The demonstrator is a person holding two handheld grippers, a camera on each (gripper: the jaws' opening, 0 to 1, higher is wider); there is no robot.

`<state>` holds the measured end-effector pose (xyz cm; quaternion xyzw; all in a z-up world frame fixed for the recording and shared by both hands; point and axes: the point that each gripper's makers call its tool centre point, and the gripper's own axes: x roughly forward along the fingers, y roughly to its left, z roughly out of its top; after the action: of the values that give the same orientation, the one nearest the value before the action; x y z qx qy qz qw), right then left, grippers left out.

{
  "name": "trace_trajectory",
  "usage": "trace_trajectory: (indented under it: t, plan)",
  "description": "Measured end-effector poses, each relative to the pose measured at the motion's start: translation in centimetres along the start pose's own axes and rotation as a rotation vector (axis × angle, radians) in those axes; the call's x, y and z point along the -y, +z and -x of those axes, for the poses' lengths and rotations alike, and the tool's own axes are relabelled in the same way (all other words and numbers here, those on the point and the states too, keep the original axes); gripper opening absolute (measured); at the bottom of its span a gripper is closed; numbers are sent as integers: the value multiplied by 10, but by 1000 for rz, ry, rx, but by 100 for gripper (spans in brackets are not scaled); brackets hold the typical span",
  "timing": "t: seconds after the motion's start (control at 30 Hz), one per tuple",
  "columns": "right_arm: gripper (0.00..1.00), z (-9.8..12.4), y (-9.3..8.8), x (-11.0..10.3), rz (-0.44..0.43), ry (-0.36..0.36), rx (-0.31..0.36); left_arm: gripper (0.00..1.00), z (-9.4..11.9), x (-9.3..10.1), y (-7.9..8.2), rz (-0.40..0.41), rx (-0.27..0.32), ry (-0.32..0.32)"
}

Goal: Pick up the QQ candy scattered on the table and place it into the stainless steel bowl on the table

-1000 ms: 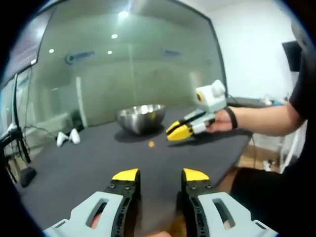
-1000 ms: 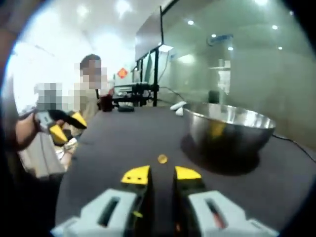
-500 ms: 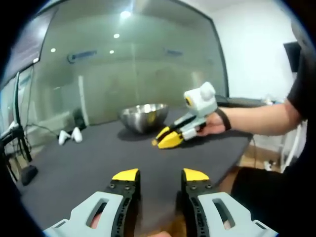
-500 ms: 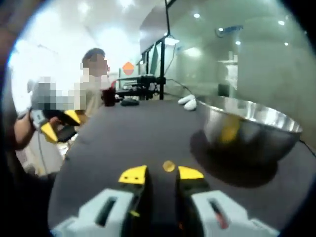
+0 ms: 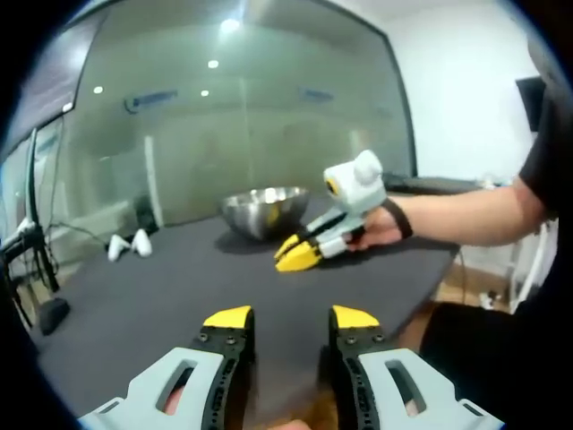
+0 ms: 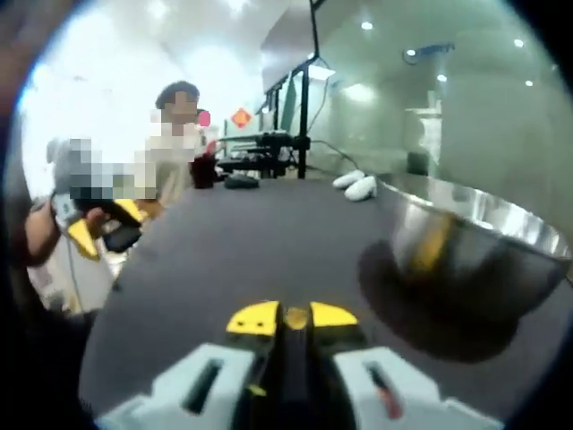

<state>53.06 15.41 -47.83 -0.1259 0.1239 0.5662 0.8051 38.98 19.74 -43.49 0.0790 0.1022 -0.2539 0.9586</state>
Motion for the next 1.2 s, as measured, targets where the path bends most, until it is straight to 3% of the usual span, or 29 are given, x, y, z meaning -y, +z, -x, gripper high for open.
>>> trace_trajectory:
  t: [0.47,0.63,0.9,1.2]
  plan:
    - [10,6,3,-3,6,-2,1,35,2,1,0,0,-3,5]
    - [10,24,17,-9,18,3,35,35,3,1,6,-12,1,3]
    - [10,63,32,-2,18,-53,98,35,1,5,8,-18,4,-4]
    - [10,87,61,9,35,-114,169,35,0,12,15,-32,13,-17]
